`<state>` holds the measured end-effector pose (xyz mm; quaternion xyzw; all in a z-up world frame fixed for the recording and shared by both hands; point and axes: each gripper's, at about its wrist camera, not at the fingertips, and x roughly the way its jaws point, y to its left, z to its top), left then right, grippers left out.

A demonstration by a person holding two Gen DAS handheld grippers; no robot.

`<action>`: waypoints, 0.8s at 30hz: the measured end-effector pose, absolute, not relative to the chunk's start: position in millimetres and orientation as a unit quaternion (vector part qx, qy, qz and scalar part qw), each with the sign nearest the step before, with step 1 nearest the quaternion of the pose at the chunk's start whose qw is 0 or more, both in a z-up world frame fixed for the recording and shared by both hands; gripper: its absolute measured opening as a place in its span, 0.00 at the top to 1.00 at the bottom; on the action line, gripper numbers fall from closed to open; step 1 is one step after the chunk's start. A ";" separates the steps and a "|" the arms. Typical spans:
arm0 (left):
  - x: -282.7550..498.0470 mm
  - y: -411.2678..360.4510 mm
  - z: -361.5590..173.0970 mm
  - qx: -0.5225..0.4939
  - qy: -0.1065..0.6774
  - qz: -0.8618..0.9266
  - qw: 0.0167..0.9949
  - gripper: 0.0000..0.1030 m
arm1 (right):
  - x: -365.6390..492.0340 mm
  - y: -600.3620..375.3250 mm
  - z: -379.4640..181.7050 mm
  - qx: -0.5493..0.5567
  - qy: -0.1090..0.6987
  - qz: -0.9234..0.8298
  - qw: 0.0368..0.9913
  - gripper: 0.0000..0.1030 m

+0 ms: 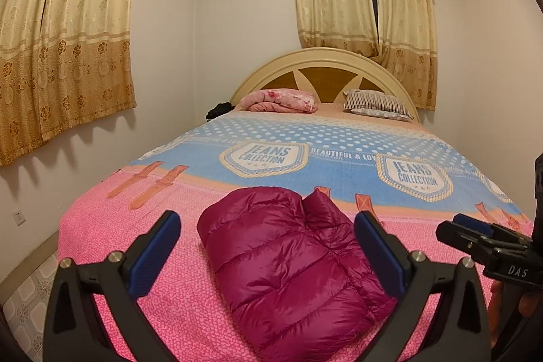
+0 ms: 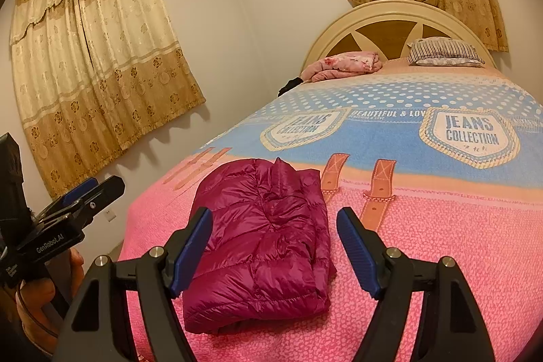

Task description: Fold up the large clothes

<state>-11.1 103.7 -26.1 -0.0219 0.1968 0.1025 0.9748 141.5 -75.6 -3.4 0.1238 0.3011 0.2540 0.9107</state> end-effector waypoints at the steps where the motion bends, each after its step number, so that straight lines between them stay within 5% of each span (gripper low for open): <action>1: -10.9 103.6 -26.1 -0.022 0.197 0.103 0.975 0.00 | 141.5 -75.5 -3.5 0.124 0.301 0.254 0.911 0.26; 24: -10.1 100.2 -22.5 -0.015 0.195 0.103 0.975 0.00 | 138.8 -74.7 -2.0 0.120 0.294 0.257 0.913 0.26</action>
